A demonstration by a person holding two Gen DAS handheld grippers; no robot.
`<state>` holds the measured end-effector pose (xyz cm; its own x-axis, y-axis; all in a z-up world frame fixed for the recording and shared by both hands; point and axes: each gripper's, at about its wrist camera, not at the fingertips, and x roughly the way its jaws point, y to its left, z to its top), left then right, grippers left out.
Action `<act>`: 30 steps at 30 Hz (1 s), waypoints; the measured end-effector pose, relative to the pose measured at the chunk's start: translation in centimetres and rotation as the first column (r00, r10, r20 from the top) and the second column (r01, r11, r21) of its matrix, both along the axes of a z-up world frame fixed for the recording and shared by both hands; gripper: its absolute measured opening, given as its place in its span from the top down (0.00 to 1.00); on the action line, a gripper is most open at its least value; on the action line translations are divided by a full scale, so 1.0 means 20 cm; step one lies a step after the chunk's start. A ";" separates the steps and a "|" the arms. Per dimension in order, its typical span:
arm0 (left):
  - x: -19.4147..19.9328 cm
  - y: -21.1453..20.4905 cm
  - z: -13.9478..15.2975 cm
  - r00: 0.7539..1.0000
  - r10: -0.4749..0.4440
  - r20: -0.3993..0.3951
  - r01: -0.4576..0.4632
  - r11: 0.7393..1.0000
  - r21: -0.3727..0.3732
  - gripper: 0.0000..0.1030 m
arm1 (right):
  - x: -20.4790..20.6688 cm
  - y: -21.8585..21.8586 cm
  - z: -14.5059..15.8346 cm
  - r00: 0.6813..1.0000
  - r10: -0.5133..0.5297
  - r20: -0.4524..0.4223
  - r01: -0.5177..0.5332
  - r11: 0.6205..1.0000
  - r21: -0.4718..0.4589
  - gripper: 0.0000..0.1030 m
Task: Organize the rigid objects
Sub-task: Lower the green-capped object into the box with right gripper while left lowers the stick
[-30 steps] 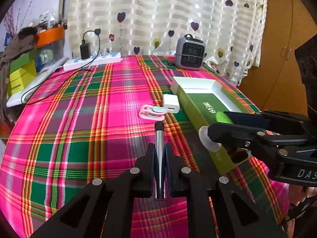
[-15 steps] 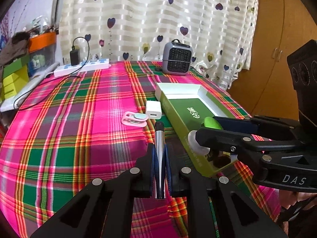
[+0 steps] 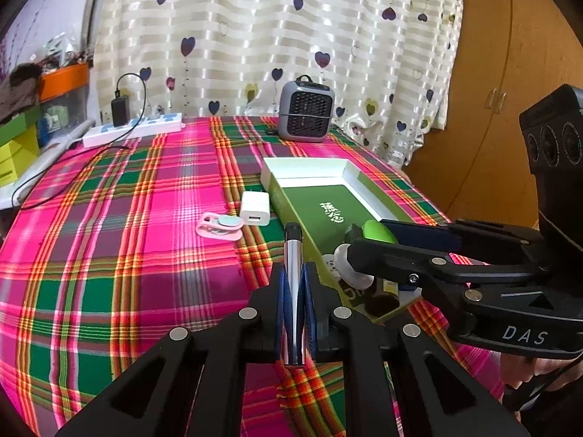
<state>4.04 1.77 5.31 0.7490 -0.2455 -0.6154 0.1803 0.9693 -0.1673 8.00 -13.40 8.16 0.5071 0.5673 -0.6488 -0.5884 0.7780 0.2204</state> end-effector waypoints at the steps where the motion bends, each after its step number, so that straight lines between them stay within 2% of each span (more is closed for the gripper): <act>1: 0.00 0.00 0.00 1.000 -0.002 0.001 0.002 1.000 -0.001 0.90 | 0.00 -0.01 0.00 1.000 -0.004 0.000 0.004 1.000 0.001 0.66; 20: 0.02 -0.11 0.01 0.998 -0.056 -0.001 0.056 0.998 -0.015 0.90 | 0.03 -0.24 0.00 0.994 -0.113 -0.008 0.113 0.993 0.033 0.66; 30: 0.05 -0.19 0.00 0.995 -0.096 -0.006 0.096 0.995 -0.015 0.90 | 0.04 -0.27 -0.01 0.992 -0.126 -0.016 0.127 0.991 0.033 0.66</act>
<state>5.02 -2.12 5.37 0.7175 -0.3257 -0.6157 0.2716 0.9448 -0.1832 8.84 -18.84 7.93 0.5675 0.5211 -0.6375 -0.4826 0.8378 0.2552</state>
